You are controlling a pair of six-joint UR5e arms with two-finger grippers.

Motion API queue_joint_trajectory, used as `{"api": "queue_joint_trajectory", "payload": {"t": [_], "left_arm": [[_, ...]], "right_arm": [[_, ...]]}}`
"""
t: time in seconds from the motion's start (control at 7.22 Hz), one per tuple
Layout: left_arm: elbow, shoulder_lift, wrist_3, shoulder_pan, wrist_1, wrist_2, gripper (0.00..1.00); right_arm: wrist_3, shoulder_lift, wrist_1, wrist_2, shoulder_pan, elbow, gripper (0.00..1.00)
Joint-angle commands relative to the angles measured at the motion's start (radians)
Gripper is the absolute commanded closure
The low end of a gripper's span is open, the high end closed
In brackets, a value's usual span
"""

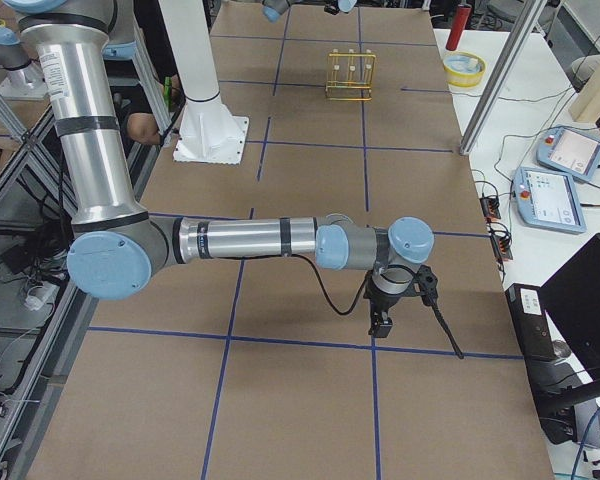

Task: Hang cup on cup holder
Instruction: 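Lift the cup with the left gripper and tilt it sideways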

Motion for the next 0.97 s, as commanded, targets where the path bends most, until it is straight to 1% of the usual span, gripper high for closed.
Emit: {"api": "queue_joint_trajectory", "payload": {"t": [0.0,0.14,0.28,0.55,0.83], "left_arm": [[-0.004,0.002,-0.206,0.077,-0.023,0.116,1.00],[-0.006,0.000,-0.290,0.140,-0.023,0.217,1.00],[-0.030,0.000,-0.337,0.220,-0.025,0.326,1.00],[-0.035,0.002,-0.584,0.239,-0.026,0.387,1.00],[-0.035,-0.004,-0.837,0.253,-0.025,0.422,1.00]], "right_arm": [[0.000,0.000,0.001,0.000,-0.001,0.000,0.00],[0.000,0.000,0.001,0.000,0.001,0.000,0.00],[0.000,0.000,0.001,0.000,-0.001,0.000,0.00],[0.000,0.000,0.000,0.000,0.001,0.000,0.00],[0.000,0.000,0.000,0.000,0.001,0.000,0.00]]}}
